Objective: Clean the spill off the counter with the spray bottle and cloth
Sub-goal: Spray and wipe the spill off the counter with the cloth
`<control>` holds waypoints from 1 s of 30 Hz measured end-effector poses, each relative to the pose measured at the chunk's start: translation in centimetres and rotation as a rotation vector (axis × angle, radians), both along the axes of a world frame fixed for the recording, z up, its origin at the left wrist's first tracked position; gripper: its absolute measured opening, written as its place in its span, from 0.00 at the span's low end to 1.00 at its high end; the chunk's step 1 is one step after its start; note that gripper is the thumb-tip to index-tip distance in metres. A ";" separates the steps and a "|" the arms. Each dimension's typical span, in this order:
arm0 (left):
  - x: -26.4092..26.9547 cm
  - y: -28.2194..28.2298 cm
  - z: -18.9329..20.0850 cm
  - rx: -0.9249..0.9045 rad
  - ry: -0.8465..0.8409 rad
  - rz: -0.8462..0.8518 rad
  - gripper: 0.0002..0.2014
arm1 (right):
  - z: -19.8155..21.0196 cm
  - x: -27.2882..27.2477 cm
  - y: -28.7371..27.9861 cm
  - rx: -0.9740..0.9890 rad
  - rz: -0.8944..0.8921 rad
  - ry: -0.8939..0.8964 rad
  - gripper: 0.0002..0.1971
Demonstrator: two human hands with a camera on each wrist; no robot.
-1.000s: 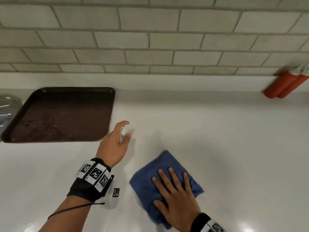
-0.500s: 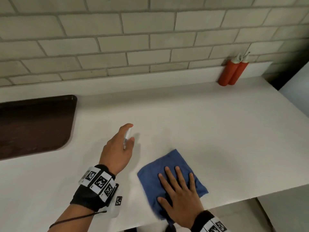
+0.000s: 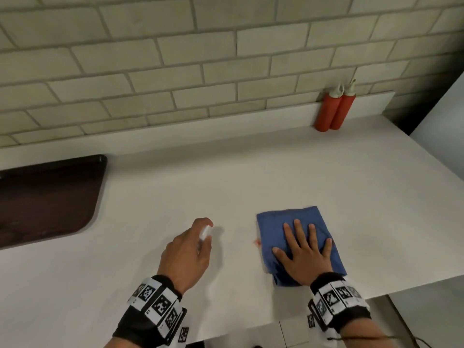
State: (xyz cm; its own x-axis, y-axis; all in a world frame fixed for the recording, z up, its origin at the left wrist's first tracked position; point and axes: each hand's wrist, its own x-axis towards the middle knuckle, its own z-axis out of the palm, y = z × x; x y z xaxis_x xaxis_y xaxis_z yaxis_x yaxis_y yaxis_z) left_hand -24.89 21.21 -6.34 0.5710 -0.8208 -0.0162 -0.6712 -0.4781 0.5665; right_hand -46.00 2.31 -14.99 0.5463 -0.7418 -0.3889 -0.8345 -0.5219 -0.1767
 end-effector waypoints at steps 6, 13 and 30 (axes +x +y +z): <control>2.1 1.9 0.1 0.020 0.070 0.056 0.18 | -0.1 6.2 -2.2 -0.006 0.052 0.071 0.40; 3.7 3.0 -0.2 0.011 0.169 0.145 0.19 | -1.2 2.7 9.5 -0.117 0.390 -0.032 0.37; 11.8 12.4 -0.3 -0.126 0.134 0.505 0.23 | -0.7 14.0 17.3 -0.109 0.699 -0.043 0.38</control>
